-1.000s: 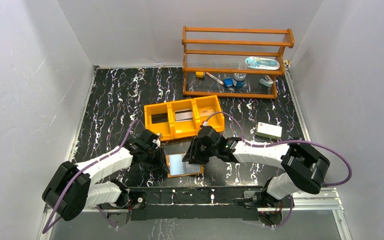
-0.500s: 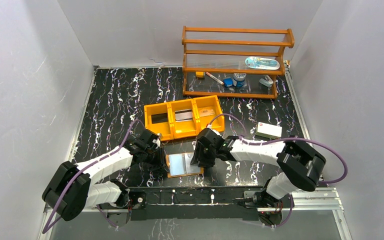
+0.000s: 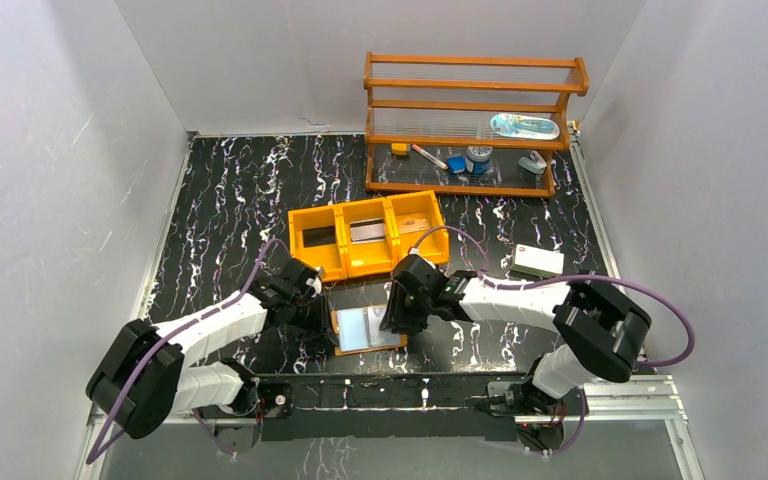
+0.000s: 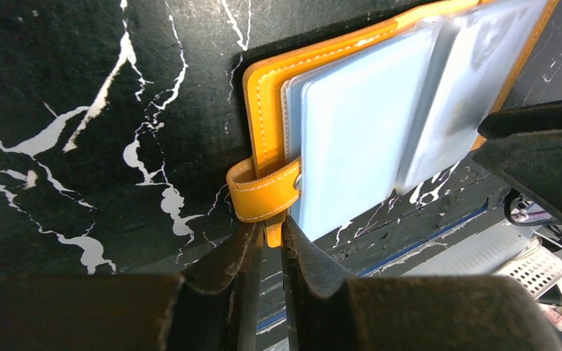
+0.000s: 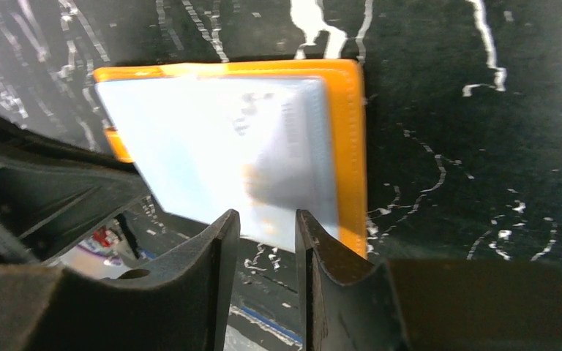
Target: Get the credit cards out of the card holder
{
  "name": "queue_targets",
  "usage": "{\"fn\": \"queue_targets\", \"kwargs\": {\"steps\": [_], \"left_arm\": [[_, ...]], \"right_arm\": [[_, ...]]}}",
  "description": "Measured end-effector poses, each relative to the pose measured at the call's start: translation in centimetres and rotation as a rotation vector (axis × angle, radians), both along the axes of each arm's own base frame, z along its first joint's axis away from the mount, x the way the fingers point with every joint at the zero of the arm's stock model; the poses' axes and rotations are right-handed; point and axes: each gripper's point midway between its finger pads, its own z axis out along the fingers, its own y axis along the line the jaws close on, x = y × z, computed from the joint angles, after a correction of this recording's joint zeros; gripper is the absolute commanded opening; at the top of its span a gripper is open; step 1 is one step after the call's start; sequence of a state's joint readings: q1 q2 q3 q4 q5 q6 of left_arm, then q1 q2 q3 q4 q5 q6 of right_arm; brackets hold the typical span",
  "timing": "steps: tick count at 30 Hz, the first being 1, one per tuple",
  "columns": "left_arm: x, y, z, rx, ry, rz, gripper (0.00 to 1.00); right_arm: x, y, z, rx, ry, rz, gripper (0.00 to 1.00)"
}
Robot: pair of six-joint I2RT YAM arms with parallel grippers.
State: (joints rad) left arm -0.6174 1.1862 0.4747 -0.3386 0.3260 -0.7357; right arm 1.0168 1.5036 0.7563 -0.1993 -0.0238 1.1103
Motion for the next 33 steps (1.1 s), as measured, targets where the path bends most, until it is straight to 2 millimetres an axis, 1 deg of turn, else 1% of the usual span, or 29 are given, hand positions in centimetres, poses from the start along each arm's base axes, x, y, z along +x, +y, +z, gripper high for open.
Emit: {"fn": "queue_targets", "kwargs": {"steps": [5,7,9,10,11,13,16,18,21,23,24,26,27,29,33], "left_arm": [[0.2,-0.2,0.2,-0.007,-0.004,-0.002,0.14],[0.2,-0.3,0.3,-0.008,-0.005,-0.002,0.14],[0.3,-0.3,0.3,-0.009,-0.006,-0.002,0.14],[0.3,-0.3,0.3,-0.009,-0.006,-0.002,0.17],[0.3,-0.3,0.3,-0.009,-0.006,-0.002,0.24],[0.3,-0.2,0.3,-0.004,-0.007,-0.001,0.43],[0.8,0.1,1.1,0.016,-0.029,0.014,0.55],[1.8,0.2,2.7,0.028,-0.077,0.036,0.59],[4.1,-0.2,6.1,0.019,-0.18,0.067,0.59],[5.4,-0.8,8.4,-0.007,-0.24,0.079,0.59],[6.0,-1.2,9.4,-0.022,-0.262,0.079,0.58],[6.6,-1.6,10.3,-0.039,-0.284,0.079,0.55],[6.8,-1.8,10.4,-0.038,-0.285,0.077,0.54],[6.9,-1.7,9.8,-0.022,-0.268,0.079,0.51],[6.4,-0.8,7.8,0.032,-0.226,0.109,0.46]], "right_arm": [[0.4,1.0,1.9,0.074,-0.033,0.007,0.42],[0.5,1.3,2.5,0.096,-0.046,0.008,0.44],[0.6,1.3,2.6,0.097,-0.05,0.005,0.49],[0.6,1.2,2.5,0.087,-0.052,0.0,0.51],[0.7,0.9,2.3,0.075,-0.053,-0.003,0.53],[0.9,0.2,2.1,0.024,-0.062,-0.01,0.54],[1.7,0.0,2.5,-0.036,-0.091,-0.007,0.55],[2.2,0.3,2.8,-0.054,-0.106,0.003,0.55],[2.5,0.6,2.4,-0.075,-0.107,0.019,0.55],[2.4,0.3,1.4,-0.11,-0.094,0.027,0.56],[2.3,0.0,0.9,-0.131,-0.087,0.028,0.57],[2.2,-0.6,0.2,-0.169,-0.077,0.032,0.59],[2.1,-0.9,0.0,-0.188,-0.073,0.035,0.6],[2.2,-1.0,-0.2,-0.213,-0.075,0.044,0.63],[2.7,-0.6,0.3,-0.236,-0.101,0.061,0.67]]}}
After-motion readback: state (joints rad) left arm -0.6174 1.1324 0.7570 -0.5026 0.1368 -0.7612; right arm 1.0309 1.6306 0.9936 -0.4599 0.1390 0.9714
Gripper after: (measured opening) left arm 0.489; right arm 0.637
